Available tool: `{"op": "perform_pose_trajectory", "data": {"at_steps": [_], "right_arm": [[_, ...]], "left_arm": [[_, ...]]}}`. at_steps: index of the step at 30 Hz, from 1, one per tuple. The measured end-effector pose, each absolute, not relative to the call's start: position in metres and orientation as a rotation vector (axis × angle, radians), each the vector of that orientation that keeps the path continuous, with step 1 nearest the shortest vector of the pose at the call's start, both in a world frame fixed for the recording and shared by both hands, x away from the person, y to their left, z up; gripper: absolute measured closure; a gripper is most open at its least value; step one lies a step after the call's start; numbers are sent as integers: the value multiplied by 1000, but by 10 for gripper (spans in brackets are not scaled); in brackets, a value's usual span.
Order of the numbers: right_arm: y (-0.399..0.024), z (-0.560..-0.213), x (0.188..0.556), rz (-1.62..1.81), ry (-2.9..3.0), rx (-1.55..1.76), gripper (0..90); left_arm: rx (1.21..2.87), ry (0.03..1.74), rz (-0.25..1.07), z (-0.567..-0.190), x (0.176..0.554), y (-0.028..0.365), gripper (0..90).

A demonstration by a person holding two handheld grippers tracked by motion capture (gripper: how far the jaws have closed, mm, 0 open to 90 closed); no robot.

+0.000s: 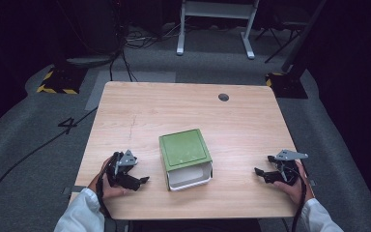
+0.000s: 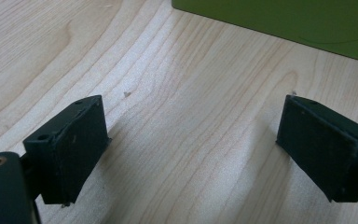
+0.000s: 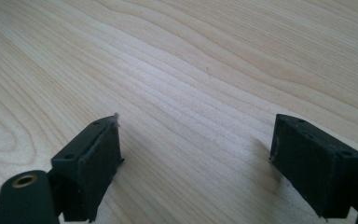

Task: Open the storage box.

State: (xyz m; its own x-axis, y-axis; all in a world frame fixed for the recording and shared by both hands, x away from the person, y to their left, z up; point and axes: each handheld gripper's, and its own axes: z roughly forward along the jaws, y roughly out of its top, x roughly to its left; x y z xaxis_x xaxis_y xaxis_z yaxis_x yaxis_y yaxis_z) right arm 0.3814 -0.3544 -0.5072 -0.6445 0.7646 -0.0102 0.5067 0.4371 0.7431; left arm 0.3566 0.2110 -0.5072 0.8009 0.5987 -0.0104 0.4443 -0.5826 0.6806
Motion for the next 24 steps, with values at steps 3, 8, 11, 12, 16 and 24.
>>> {"op": "perform_pose_trajectory", "data": {"at_steps": [3, 8, 11, 12, 16, 24], "right_arm": [[-355, -507, 381, 1039, 2349, 1083, 161], [-354, -507, 382, 1039, 2354, 1079, 161], [-354, -507, 383, 1041, 2356, 1072, 161], [-354, -507, 383, 1041, 2356, 1072, 161], [-355, -507, 383, 1040, 2358, 1070, 161], [-353, -507, 386, 1044, 2364, 1059, 160]], "left_arm": [[2289, 758, 284, -507, 357, 211, 83], [2303, 789, 288, -505, 355, 211, 87], [2325, 793, 281, -502, 352, 210, 107], [2327, 779, 271, -500, 350, 209, 165], [2379, 796, 344, -492, 340, 204, 163], [2309, 691, 422, -464, 315, 195, 204]]}}
